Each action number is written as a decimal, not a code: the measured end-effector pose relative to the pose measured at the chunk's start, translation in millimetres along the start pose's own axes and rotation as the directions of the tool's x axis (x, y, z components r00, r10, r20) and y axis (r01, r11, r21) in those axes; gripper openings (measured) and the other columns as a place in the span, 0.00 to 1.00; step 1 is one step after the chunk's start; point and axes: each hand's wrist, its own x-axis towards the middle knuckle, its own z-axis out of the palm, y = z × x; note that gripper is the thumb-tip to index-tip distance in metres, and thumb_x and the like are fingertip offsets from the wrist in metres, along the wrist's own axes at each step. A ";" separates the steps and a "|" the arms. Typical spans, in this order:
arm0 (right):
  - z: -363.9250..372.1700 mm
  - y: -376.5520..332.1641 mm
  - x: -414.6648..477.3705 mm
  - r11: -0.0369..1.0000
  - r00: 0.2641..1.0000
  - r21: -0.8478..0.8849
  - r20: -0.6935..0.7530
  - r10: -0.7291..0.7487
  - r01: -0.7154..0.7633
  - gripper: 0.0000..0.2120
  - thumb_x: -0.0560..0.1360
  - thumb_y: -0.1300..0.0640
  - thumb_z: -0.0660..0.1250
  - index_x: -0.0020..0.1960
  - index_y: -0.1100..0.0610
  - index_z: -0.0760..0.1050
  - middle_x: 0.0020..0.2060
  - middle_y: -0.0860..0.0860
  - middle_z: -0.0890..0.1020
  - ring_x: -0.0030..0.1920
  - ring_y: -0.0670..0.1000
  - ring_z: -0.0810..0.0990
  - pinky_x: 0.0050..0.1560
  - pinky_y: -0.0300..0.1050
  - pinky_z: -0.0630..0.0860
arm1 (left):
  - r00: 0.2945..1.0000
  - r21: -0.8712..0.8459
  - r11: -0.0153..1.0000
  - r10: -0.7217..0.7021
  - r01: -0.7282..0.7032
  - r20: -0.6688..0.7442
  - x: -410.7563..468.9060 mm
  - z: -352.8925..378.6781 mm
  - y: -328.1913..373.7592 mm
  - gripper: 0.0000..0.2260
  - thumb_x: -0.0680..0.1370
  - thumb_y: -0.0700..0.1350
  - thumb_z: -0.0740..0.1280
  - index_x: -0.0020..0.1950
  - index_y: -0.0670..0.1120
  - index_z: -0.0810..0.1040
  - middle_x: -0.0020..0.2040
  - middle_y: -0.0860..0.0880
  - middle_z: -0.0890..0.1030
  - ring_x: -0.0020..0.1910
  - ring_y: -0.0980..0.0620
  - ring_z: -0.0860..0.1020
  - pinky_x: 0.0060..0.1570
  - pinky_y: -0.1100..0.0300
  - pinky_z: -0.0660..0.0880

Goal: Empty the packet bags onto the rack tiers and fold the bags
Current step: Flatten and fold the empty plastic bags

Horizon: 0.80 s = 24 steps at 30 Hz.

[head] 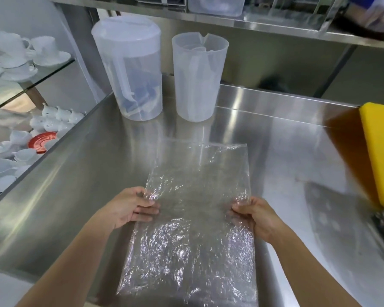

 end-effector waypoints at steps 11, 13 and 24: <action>-18.0 -0.8 -5.6 0.998 0.997 -0.034 0.052 -0.056 0.058 0.06 0.74 0.67 0.62 0.45 0.68 0.76 0.31 0.60 0.81 0.26 0.54 0.79 0.26 0.42 0.76 | 0.992 -0.089 0.989 0.109 -0.115 -0.065 2.1 13.3 1.8 0.08 0.75 0.32 0.63 0.38 0.42 0.73 0.30 0.41 0.81 0.24 0.50 0.81 0.20 0.64 0.74; -20.3 -6.8 -11.0 0.994 0.990 -0.031 0.094 -0.102 0.106 0.09 0.73 0.66 0.62 0.51 0.67 0.76 0.31 0.60 0.84 0.27 0.54 0.82 0.25 0.42 0.78 | 0.988 -0.156 0.976 0.145 -0.150 -0.046 -0.7 12.8 6.9 0.09 0.74 0.30 0.64 0.37 0.42 0.72 0.30 0.44 0.79 0.23 0.52 0.79 0.19 0.64 0.73; -40.9 -38.5 -31.0 0.923 0.943 -0.243 0.229 -0.243 0.297 0.16 0.66 0.77 0.63 0.33 0.60 0.84 0.34 0.57 0.86 0.36 0.50 0.85 0.34 0.32 0.77 | 0.971 -0.183 0.953 0.236 -0.240 -0.043 8.8 27.7 21.7 0.16 0.70 0.30 0.61 0.30 0.45 0.81 0.24 0.51 0.80 0.25 0.52 0.76 0.24 0.68 0.72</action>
